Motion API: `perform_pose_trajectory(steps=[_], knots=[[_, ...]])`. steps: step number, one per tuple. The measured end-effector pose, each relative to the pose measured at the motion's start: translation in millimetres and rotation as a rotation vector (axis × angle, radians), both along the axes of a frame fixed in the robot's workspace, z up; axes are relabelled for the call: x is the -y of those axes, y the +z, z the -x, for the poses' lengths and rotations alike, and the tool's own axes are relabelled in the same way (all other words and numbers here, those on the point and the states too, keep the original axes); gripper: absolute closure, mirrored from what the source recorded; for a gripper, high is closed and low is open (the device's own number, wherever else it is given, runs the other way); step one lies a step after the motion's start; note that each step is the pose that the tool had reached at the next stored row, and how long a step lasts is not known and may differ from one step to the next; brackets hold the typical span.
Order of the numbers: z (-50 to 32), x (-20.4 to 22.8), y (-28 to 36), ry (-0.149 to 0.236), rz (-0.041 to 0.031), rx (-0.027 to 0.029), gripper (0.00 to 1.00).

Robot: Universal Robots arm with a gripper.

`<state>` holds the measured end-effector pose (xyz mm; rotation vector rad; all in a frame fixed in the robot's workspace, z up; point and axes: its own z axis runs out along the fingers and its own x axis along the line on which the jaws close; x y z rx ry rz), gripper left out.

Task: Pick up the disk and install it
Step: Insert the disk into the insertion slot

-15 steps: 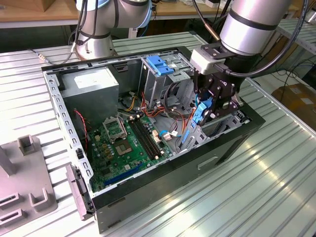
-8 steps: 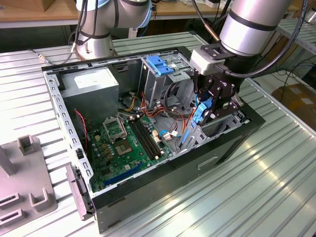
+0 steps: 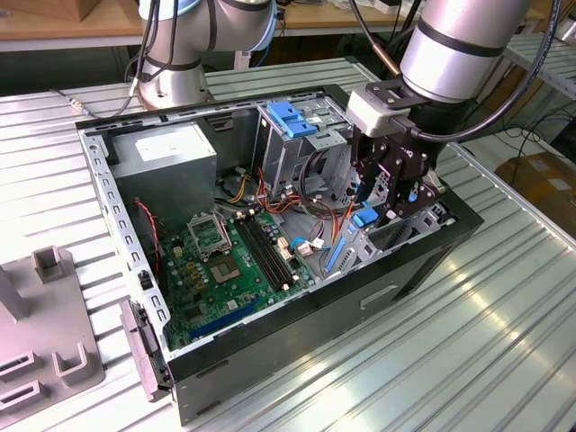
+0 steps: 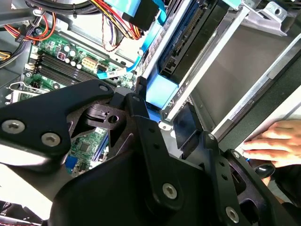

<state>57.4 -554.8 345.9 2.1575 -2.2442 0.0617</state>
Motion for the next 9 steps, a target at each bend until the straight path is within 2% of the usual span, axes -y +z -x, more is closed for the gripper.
perform_pose_trajectory(steps=[6, 9], knots=[[0.0, 0.0, 0.0, 0.000, 0.0000, 0.0000, 0.51], [0.0, 0.0, -0.1, 0.000, 0.0000, 0.0000, 0.70]])
